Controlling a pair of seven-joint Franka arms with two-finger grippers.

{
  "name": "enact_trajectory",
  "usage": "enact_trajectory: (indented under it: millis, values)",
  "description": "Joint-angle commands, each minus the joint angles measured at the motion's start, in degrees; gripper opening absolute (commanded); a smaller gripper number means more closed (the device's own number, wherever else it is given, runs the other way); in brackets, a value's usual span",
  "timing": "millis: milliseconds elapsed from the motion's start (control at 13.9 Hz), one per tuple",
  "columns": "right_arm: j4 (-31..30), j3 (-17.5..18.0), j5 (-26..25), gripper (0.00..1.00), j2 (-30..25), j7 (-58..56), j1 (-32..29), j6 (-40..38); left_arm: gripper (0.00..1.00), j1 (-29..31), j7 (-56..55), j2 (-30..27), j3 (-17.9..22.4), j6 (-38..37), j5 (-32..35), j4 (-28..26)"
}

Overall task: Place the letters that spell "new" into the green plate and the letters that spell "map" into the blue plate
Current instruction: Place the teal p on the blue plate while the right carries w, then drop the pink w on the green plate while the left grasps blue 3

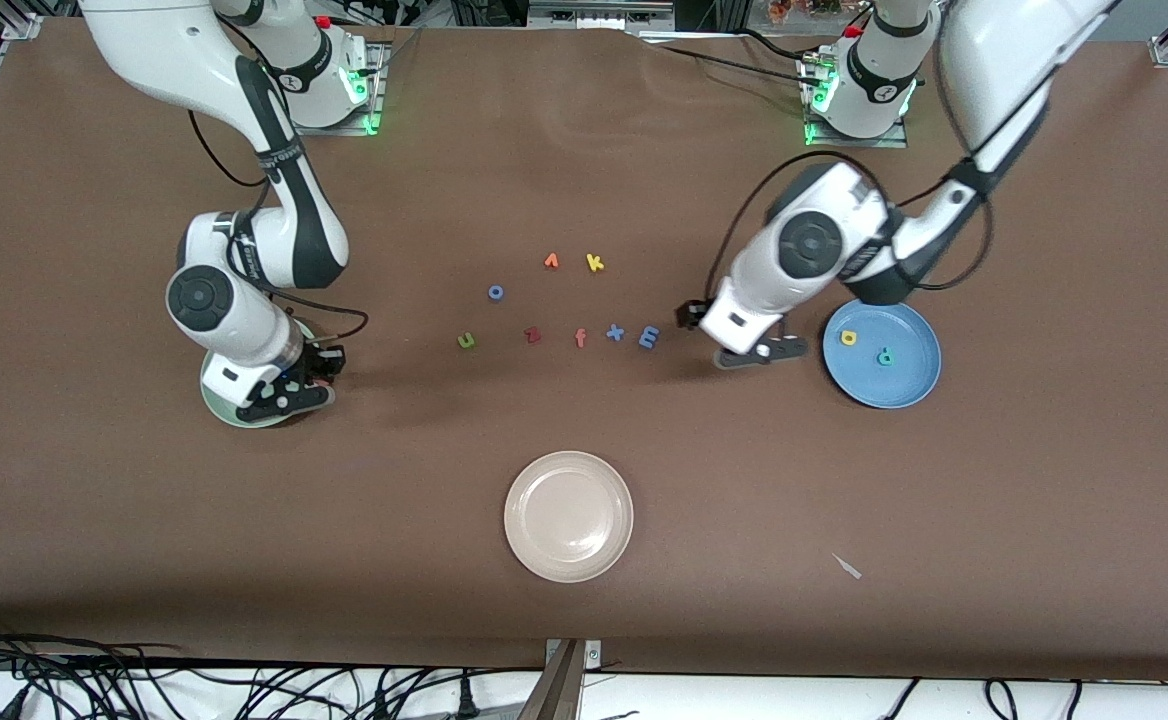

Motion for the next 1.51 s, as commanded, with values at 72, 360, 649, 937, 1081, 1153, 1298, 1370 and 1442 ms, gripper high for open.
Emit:
enact_trajectory:
  millis: [72,360,649,937,1081,1153,1298,1370,1442]
  values:
    - [-4.36,-4.29,-0.28,0.13,-2.68,-5.73,0.00,1.75,0.89,-10.68,-5.54,4.30,7.97,5.88,5.22,1.32]
    - [-3.14,-4.39,0.08,1.00,-1.97,-5.03,-1.06,1.05,0.75,-18.52,-5.72,8.34,13.88,9.14,5.49,4.65]
    - [-0.06,-0.19,0.25,1.00,-2.84,4.61,0.00,-3.94,0.75,-19.32,-6.07,9.23,14.24,9.14,5.58,5.89]
    - [2.05,7.20,0.25,1.00,-2.32,17.72,0.70,-4.75,0.71,-20.29,-5.99,9.67,15.29,9.14,5.76,5.89]
    - [2.14,7.48,0.25,1.00,-1.36,20.63,3.76,-3.53,0.70,-20.82,-5.99,9.67,15.55,9.14,5.84,5.89]
    - [1.97,7.47,0.17,1.00,-1.09,22.12,5.43,-2.04,0.65,-20.82,-5.99,9.67,15.55,9.14,5.84,5.89]
    - [1.88,7.39,0.08,1.00,0.22,26.07,8.51,-0.80,0.53,-20.82,-5.90,9.67,15.64,9.14,5.84,5.89]
    - [1.79,7.47,0.08,1.00,0.66,27.31,9.57,0.51,0.48,-20.82,-5.81,9.67,15.64,9.14,5.76,5.89]
    - [1.70,7.47,0.08,1.00,1.28,27.84,10.62,1.57,0.44,-20.73,-5.72,9.67,15.64,8.97,5.76,5.89]
